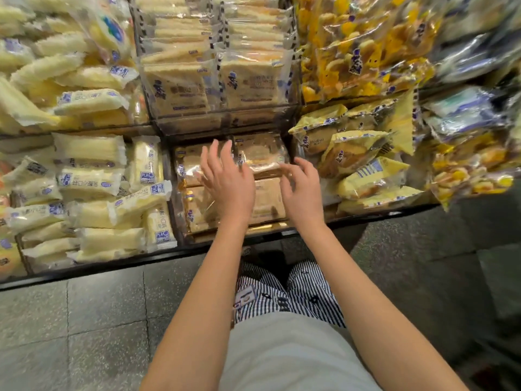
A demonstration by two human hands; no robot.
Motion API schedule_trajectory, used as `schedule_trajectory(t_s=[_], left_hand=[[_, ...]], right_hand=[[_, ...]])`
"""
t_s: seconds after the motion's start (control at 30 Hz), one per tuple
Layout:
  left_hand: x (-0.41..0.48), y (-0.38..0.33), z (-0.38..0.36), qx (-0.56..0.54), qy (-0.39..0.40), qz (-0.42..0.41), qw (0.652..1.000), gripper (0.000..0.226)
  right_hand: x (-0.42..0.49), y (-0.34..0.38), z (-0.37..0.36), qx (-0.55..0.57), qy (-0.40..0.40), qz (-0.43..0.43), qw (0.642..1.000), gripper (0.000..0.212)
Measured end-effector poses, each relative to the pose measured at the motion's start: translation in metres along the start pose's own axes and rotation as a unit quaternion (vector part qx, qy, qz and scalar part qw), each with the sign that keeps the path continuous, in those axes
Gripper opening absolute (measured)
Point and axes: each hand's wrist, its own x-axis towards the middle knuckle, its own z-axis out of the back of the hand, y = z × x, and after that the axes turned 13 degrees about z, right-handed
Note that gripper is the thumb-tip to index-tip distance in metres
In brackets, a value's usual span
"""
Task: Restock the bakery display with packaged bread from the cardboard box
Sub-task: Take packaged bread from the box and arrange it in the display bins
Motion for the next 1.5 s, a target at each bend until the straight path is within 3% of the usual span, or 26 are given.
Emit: schedule_trajectory(t_s=[0.27,0.47,0.63,0.8,0.9,1.13,1.27,1.5], left_hand=[[-0.047,-0.088,-0.054,-0.006,0.082,-0.251,0.964,0.043],[-0.137,-0.151,-0.121,-0.010,0.140,-0.364,0.921,0.048],[-0.235,-0.195,-0.176,0.036,0.199,-0.427,0.881,0.048],[-0.340,-0.248,-0.244,0.135,0.245,-0.402,0.872,0.053],[-0.410,-0.283,-0.279,0.167,0.270,-0.479,0.818,0.055],[-0.560,-0.334,-0.352,0.220,0.337,-0.609,0.683,0.060],[-0.628,-0.342,-0.389,0.226,0.404,-0.641,0.612,0.061],[-0.746,-0.397,-0.469,0.214,0.457,-0.691,0.518,0.057]], right_hand=[[-0.014,-0.077,0.096,-0.003,-0.140,-0.135,0.981,0.042],[-0.081,-0.164,0.166,0.026,-0.204,-0.234,0.950,0.049],[-0.132,-0.247,0.247,0.039,-0.223,-0.289,0.930,0.052],[-0.193,-0.324,0.342,0.031,-0.248,-0.309,0.918,0.057],[-0.245,-0.366,0.391,0.032,-0.290,-0.350,0.890,0.058],[-0.365,-0.435,0.442,0.070,-0.387,-0.494,0.775,0.059],[-0.421,-0.462,0.462,0.086,-0.419,-0.553,0.715,0.061],[-0.491,-0.536,0.523,0.070,-0.451,-0.634,0.624,0.060]])
